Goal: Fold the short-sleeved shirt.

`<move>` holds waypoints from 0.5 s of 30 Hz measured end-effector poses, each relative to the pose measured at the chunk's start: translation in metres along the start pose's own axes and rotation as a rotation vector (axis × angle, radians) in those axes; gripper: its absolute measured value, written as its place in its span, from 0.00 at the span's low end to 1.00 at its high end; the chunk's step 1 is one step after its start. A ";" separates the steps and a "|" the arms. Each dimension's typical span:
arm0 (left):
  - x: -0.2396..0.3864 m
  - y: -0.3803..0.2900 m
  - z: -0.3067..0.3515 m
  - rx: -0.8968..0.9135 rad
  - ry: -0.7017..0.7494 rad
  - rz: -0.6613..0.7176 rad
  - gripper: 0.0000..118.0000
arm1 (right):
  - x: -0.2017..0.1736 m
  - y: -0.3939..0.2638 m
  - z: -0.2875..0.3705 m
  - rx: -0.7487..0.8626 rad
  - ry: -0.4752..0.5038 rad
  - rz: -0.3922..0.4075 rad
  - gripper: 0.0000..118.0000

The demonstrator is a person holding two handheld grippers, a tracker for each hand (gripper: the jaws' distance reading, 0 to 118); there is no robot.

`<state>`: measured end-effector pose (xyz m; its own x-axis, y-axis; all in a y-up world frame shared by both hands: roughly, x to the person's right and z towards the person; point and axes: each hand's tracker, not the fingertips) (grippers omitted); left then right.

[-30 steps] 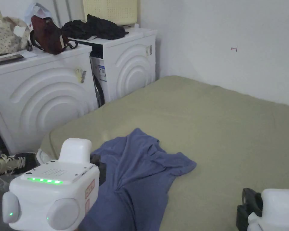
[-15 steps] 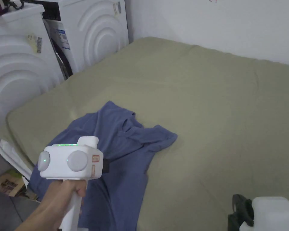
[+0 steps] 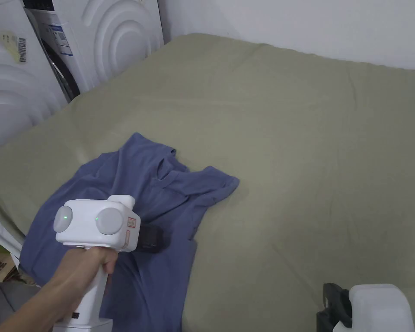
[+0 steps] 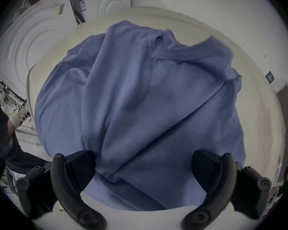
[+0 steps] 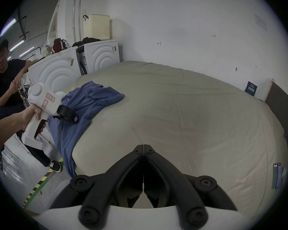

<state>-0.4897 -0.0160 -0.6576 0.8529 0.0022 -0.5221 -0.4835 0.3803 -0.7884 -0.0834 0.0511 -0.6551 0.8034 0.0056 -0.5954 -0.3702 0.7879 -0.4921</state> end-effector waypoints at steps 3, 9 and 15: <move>-0.001 0.002 0.023 0.052 -0.052 -0.033 0.43 | 0.005 -0.003 0.009 0.000 -0.005 -0.003 0.00; -0.001 0.011 0.035 0.052 -0.068 0.036 0.05 | 0.016 -0.016 0.046 0.012 -0.046 0.005 0.00; 0.038 0.021 0.071 0.155 -0.126 -0.001 0.05 | 0.041 -0.035 0.084 0.022 -0.118 -0.049 0.00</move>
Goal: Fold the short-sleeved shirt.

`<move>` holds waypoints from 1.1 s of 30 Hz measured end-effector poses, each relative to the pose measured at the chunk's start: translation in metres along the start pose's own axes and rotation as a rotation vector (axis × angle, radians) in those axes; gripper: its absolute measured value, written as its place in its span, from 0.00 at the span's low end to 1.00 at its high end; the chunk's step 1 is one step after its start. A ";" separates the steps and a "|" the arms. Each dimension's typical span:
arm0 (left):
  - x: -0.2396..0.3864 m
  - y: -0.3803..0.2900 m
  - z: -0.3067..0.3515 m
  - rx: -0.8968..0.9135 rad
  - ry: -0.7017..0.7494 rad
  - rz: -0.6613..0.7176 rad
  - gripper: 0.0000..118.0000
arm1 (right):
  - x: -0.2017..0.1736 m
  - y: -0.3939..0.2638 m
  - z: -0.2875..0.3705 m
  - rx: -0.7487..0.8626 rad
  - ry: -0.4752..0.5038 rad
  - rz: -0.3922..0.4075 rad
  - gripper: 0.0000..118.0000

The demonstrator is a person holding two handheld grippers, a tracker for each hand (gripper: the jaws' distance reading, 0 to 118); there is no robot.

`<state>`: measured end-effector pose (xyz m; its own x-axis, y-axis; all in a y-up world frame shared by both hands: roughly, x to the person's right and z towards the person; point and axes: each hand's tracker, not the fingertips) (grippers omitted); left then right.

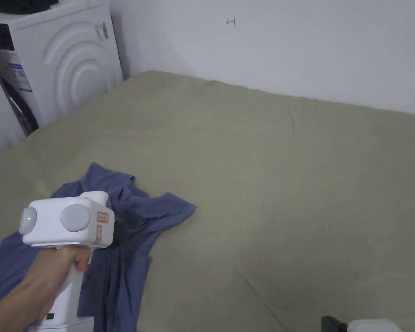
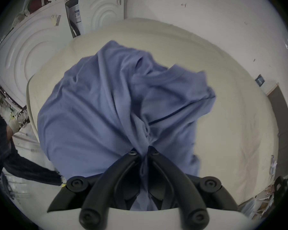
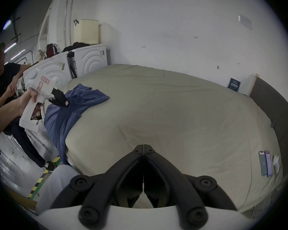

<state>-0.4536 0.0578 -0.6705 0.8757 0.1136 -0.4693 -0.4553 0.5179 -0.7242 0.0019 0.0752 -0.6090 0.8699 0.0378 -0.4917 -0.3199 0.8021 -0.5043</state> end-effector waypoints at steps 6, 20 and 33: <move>0.080 0.021 0.012 0.068 -0.112 -0.086 0.05 | 0.034 -0.016 0.029 0.009 -0.078 -0.089 0.00; 0.420 0.014 0.010 0.052 -0.536 -0.460 0.05 | 0.124 -0.049 0.059 -0.018 -0.284 -0.251 0.00; 0.605 -0.082 0.007 -0.042 -0.755 -0.694 0.05 | 0.178 -0.074 0.056 -0.083 -0.382 -0.368 0.00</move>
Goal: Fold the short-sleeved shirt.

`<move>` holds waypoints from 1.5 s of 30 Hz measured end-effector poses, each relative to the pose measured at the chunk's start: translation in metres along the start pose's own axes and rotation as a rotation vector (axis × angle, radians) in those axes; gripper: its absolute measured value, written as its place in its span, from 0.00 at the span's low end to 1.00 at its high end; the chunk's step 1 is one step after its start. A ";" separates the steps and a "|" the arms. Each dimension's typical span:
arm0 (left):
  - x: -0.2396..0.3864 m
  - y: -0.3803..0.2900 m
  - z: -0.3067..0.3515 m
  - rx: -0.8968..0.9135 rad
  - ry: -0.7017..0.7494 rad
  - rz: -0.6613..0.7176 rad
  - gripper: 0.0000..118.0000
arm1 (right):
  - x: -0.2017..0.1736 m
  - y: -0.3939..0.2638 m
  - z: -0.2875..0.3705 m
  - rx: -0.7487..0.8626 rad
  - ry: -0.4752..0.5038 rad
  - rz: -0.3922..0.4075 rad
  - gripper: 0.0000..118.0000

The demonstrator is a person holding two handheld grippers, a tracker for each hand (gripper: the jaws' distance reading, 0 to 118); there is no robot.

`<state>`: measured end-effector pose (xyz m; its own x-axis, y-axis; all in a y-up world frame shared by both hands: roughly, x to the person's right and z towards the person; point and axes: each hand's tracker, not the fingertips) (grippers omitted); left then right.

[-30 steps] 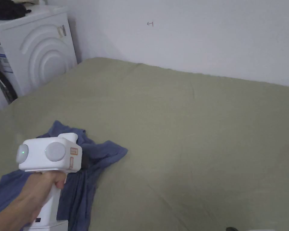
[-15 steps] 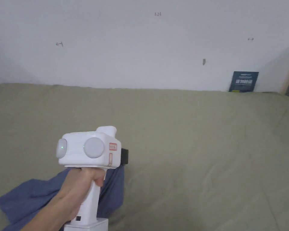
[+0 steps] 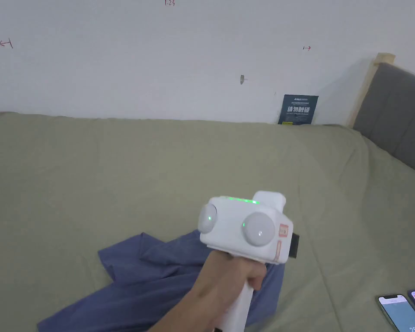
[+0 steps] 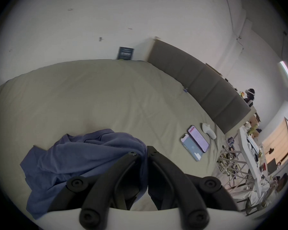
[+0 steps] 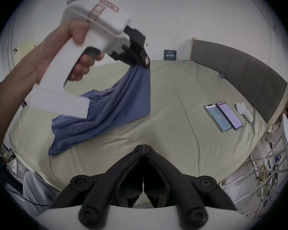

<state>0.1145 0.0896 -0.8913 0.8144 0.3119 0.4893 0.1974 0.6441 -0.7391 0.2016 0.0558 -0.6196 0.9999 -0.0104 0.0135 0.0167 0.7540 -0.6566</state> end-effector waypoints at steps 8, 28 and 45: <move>-0.048 -0.075 -0.036 -0.146 0.184 0.082 0.15 | 0.005 -0.008 -0.018 -0.039 0.015 -0.027 0.00; -0.064 -0.249 0.278 0.195 0.376 0.260 0.01 | -0.047 -0.007 0.033 0.082 0.140 0.052 0.00; -0.161 -0.273 0.298 0.153 0.465 0.371 0.01 | -0.081 -0.020 0.021 0.028 0.190 0.132 0.00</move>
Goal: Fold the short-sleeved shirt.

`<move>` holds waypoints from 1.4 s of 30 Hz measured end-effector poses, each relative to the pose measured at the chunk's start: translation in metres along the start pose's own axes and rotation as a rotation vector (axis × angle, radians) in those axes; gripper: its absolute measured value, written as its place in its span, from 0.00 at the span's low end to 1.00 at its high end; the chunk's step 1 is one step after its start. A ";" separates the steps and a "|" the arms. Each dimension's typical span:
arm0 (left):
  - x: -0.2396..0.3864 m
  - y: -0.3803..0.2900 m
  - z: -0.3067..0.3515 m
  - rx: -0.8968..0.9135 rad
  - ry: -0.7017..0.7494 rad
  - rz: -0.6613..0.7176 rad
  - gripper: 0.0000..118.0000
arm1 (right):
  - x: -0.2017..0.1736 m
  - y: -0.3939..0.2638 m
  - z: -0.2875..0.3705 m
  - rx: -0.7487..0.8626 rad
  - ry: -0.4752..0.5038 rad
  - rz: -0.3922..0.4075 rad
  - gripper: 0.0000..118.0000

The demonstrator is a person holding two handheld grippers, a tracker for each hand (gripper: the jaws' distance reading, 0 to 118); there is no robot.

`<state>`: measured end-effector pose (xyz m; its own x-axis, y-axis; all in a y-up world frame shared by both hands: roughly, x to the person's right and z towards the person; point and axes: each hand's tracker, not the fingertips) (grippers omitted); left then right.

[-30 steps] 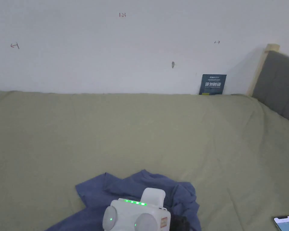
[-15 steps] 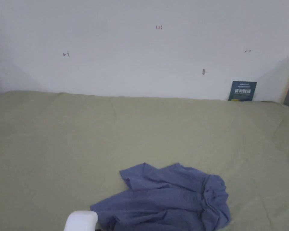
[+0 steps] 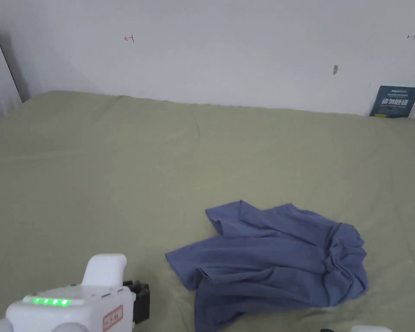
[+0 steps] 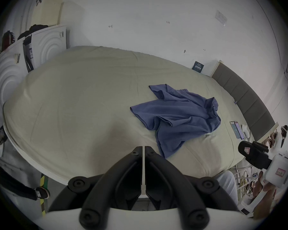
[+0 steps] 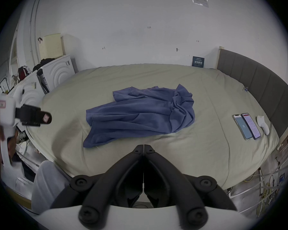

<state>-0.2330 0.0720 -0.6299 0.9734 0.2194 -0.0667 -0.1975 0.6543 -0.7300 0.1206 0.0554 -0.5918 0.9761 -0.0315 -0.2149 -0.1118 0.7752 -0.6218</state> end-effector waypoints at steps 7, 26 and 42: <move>-0.008 0.035 -0.113 -0.119 0.017 -0.096 0.97 | 0.008 0.003 -0.021 -0.038 -0.011 -0.011 0.00; 0.029 0.073 -0.180 -0.230 0.087 -0.265 0.04 | 0.027 0.000 -0.047 -0.103 -0.024 -0.064 0.00; 0.020 0.070 -0.168 -0.239 0.039 -0.152 0.04 | 0.075 0.081 -0.045 0.005 -0.133 -0.049 0.00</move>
<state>-0.2076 0.0009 -0.7963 0.9943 0.1010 0.0329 -0.0206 0.4874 -0.8729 0.1762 0.0876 -0.6918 0.9964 0.0143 -0.0831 -0.0633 0.7777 -0.6254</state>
